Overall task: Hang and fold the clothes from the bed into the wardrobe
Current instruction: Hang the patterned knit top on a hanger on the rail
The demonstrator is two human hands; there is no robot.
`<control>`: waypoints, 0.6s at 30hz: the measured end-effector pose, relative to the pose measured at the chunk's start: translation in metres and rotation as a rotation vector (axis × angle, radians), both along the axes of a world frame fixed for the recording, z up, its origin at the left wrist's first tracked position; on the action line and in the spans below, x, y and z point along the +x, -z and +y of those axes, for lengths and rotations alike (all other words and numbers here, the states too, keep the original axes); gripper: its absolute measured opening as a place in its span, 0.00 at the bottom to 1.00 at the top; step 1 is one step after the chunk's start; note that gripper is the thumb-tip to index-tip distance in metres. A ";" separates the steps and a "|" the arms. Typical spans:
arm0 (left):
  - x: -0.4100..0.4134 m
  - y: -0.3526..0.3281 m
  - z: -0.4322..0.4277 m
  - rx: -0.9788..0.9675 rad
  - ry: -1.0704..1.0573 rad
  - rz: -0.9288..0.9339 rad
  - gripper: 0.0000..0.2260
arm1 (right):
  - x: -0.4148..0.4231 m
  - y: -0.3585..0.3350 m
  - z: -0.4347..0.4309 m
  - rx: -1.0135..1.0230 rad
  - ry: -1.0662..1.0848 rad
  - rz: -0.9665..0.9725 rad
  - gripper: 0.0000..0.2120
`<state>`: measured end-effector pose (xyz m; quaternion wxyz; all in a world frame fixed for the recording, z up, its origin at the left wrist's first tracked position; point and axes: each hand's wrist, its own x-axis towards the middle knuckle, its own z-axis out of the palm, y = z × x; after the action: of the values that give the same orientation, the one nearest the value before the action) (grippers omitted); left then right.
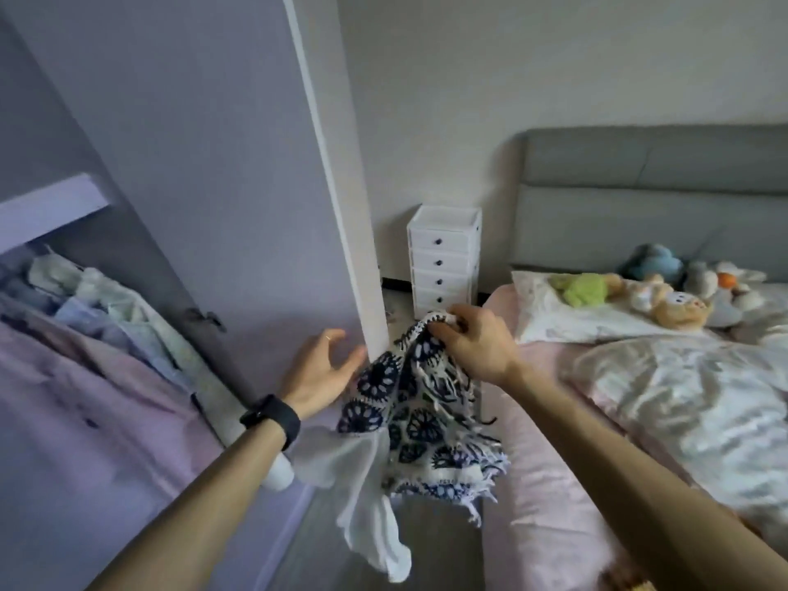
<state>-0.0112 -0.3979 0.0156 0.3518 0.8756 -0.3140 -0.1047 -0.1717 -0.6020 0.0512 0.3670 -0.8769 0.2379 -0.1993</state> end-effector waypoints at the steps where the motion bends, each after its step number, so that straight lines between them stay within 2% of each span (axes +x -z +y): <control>1: -0.013 0.002 0.006 -0.074 0.042 0.010 0.27 | 0.011 -0.002 0.009 0.003 -0.017 0.030 0.11; 4: -0.049 0.010 0.019 -0.216 0.159 0.059 0.25 | 0.040 -0.006 0.037 0.106 -0.050 0.075 0.13; 7: -0.069 0.029 0.023 -0.275 0.218 0.113 0.29 | 0.054 -0.007 0.055 0.302 -0.046 0.031 0.11; 12: -0.057 0.043 0.027 -0.304 0.109 0.162 0.34 | 0.050 -0.014 0.051 0.478 -0.062 0.011 0.12; 14: -0.044 0.034 0.026 -0.274 0.135 0.151 0.38 | 0.046 -0.015 0.050 0.466 -0.114 0.054 0.12; 18: -0.019 0.012 0.009 -0.140 0.137 -0.005 0.26 | 0.035 -0.008 0.053 0.466 -0.102 0.027 0.11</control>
<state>-0.0301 -0.3893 0.0038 0.4032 0.8257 -0.3806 -0.1039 -0.1372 -0.5493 0.0593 0.5659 -0.7820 0.2378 -0.1082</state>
